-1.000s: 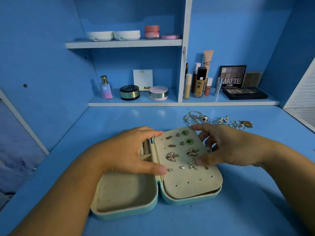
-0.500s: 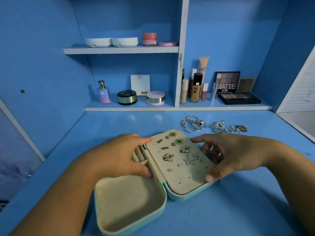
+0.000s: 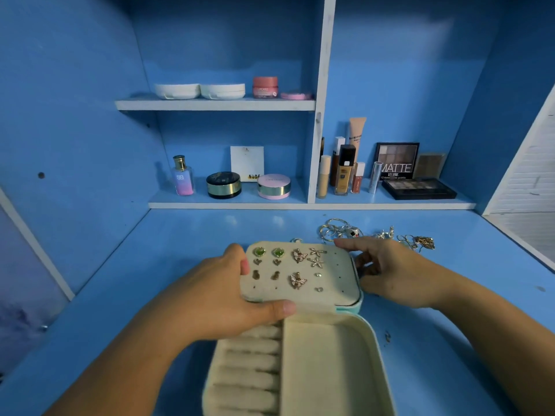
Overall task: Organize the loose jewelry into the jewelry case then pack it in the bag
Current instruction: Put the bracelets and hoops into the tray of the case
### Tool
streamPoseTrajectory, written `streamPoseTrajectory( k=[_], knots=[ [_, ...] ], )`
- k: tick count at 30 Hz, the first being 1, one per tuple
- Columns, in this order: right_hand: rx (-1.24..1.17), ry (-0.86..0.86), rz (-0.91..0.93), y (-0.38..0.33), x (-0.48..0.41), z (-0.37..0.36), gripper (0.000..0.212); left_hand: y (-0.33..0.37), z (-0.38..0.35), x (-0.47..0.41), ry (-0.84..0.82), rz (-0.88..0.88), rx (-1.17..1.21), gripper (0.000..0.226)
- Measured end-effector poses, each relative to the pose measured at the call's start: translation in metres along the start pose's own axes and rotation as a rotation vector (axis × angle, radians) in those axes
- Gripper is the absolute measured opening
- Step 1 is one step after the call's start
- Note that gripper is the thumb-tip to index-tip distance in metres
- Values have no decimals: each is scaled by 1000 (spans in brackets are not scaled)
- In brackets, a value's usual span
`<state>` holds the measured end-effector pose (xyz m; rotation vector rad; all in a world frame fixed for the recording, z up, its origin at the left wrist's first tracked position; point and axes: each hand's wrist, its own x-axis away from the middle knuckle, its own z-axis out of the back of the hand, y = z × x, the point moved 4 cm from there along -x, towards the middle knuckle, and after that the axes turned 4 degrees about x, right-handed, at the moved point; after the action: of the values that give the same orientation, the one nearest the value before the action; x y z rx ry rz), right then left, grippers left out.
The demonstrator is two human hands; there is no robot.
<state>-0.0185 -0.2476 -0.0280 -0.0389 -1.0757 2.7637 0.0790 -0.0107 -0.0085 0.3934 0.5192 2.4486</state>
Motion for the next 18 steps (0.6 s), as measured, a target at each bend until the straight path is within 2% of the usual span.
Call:
streamPoseTrajectory(
  k=[4,7,10,18],
  knots=[
    [-189,15,-53,1,-4,-2,46,1,0,-3,-6,1,12,71],
    [-282,53,-108,7,-5,-2,59,-4,2,-7,-35,-13,36,75],
    [-191,87,-69,9,-6,-4,47,-8,2,-10,-62,-46,62,85],
    [68,170,2,-1,-4,-3,51,-11,-2,-29,-17,-187,65,124]
  ],
)
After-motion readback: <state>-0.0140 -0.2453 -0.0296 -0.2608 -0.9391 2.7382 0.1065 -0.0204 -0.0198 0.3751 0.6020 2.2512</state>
